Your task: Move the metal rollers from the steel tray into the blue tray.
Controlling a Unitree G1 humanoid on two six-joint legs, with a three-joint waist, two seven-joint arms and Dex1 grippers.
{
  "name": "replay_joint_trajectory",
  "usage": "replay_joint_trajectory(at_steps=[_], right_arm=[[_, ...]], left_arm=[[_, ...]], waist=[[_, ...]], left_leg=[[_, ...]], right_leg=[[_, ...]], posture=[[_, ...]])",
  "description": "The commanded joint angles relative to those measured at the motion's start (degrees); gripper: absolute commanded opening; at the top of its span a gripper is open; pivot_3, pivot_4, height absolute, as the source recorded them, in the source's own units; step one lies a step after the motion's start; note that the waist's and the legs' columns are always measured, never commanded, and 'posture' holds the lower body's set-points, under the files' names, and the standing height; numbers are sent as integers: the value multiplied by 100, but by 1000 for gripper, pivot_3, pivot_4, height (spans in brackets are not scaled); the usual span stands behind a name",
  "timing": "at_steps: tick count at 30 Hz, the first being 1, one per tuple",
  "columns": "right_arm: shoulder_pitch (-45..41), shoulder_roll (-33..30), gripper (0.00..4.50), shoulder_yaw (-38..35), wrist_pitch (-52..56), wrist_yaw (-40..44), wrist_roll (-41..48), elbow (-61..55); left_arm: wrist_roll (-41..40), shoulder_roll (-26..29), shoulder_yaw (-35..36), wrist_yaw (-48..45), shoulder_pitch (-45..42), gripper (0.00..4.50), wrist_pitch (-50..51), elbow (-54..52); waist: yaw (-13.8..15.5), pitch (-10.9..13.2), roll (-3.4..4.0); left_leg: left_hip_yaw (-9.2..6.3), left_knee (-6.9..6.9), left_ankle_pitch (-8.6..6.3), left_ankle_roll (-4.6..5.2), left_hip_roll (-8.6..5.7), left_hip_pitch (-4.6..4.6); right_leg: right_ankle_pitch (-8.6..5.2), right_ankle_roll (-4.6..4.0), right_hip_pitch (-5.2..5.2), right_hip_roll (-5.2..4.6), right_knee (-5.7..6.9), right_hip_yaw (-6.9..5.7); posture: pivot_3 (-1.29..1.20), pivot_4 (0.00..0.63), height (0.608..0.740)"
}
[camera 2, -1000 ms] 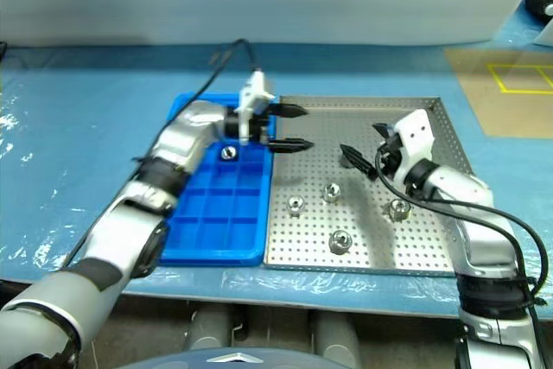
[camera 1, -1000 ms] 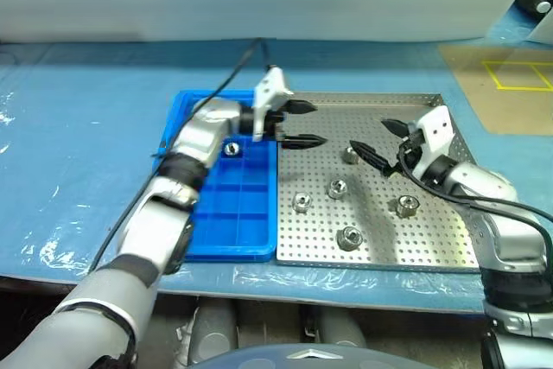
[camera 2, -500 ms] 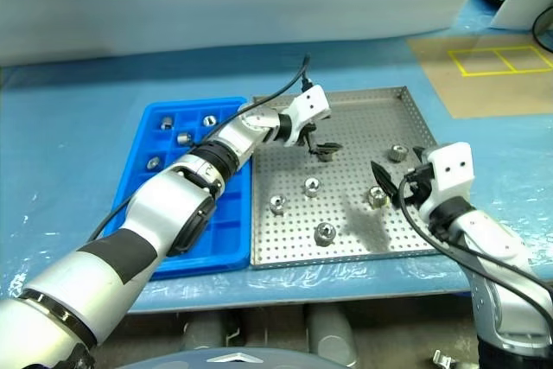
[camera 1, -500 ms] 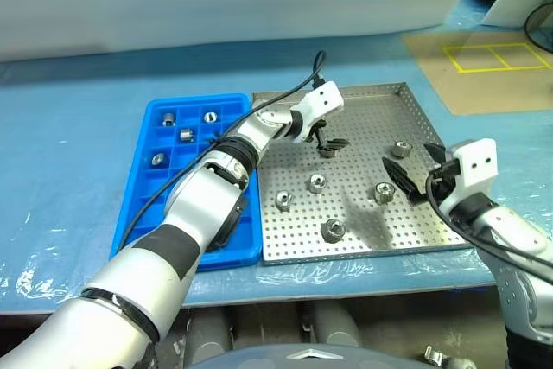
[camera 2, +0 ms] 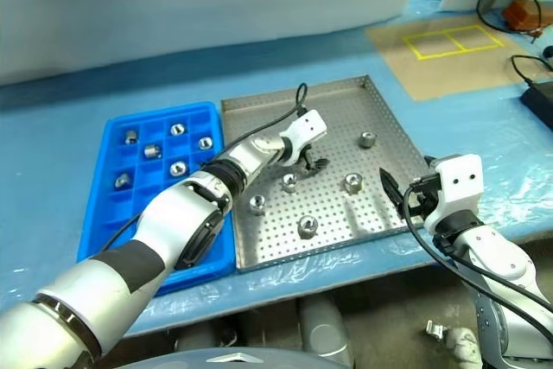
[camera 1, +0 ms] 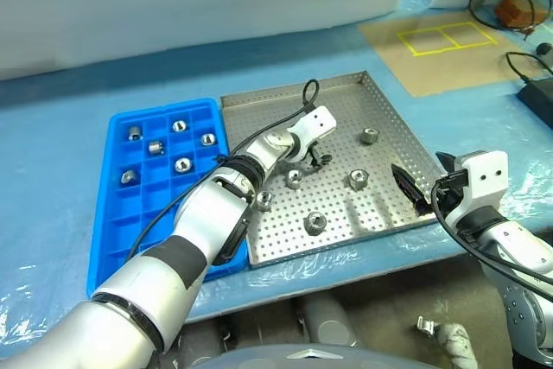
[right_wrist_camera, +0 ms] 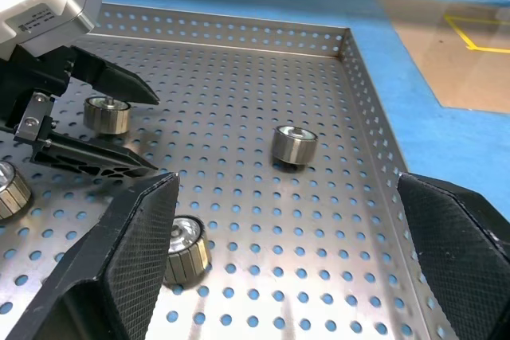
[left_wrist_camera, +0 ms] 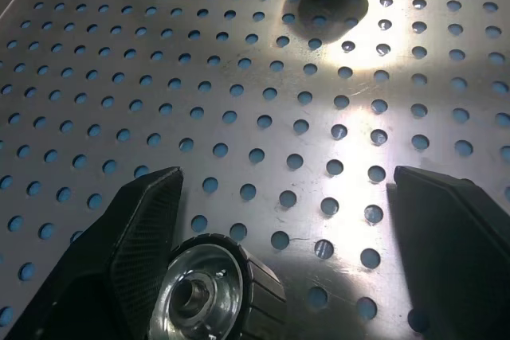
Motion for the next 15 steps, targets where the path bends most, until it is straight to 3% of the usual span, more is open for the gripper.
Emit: replay_joint_trajectory(at_steps=[1, 11, 15], right_arm=[[-31, -10, 4500, -81, -92, -38, -2, -135], [-149, -23, 4500, 51, -141, -22, -59, 29], [-224, -38, 4500, 109, -150, 7, -63, 101]], left_arm=[[129, 108, 76, 176, 33, 4466, 74, -48], [221, 387, 245, 124, 109, 4466, 267, -46], [322, 503, 162, -68, 162, 3582, 231, -53]], waist=[[-87, 0, 0], [-267, 0, 0], [-371, 0, 0]], left_leg=[[-1, 1, -1, 1, -2, -3], [-16, 15, -5, 7, -11, -11], [-24, 21, -5, 6, -11, -11]], right_leg=[[1, 4, 0, -2, -2, -2], [4, 19, 12, -14, -10, -13], [-13, 54, 15, -13, -9, -14]], posture=[[-761, 150, 740], [-733, 150, 740], [-720, 150, 740]])
